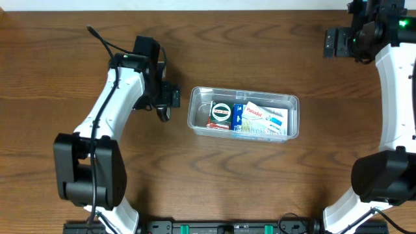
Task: Pack container
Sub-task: 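Move the left gripper back and grasp the white-capped bottle, then carry the bottle over the container with the left gripper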
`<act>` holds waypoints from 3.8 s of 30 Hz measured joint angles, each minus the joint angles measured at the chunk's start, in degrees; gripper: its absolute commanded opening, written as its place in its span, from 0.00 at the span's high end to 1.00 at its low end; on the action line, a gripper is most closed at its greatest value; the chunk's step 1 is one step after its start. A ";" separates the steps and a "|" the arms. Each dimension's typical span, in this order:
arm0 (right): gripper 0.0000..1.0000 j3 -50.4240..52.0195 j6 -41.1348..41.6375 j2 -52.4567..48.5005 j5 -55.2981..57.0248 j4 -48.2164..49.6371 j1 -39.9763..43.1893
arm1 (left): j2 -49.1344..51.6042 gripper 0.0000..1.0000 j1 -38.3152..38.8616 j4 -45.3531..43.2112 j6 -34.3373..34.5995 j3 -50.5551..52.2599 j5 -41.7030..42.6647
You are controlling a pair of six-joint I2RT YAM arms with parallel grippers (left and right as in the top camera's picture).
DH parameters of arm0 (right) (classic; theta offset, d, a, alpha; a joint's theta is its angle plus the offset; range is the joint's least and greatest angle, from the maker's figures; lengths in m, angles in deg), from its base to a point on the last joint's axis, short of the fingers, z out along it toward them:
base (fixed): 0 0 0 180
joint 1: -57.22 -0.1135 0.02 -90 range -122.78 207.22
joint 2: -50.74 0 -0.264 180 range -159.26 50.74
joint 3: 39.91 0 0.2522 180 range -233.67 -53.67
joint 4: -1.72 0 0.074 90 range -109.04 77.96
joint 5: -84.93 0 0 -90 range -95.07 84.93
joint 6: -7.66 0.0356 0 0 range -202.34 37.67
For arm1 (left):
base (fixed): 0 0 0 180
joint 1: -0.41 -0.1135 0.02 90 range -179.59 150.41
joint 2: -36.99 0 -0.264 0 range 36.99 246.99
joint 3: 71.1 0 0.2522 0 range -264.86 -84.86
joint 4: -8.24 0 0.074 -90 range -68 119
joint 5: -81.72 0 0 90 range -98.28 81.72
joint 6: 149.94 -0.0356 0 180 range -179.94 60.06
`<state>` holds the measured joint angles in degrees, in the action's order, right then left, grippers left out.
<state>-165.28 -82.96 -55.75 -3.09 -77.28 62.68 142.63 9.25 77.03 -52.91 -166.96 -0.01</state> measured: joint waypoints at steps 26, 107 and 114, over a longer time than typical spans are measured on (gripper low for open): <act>0.01 0.00 0.02 0.00 -0.02 0.00 0.00 | 0.83 0.78 0.00 0.72 0.87 0.09 0.35; 0.01 0.00 0.02 0.00 -0.02 0.00 0.00 | -3.63 0.77 26.93 2.19 19.80 -5.77 -16.87; 0.01 0.00 0.02 0.00 -0.02 0.00 0.00 | -3.63 0.77 26.84 1.64 19.80 -5.27 -16.87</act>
<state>-165.28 -82.94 -55.75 -3.11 -77.28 62.68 139.00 36.09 78.67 -33.11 -172.23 -16.88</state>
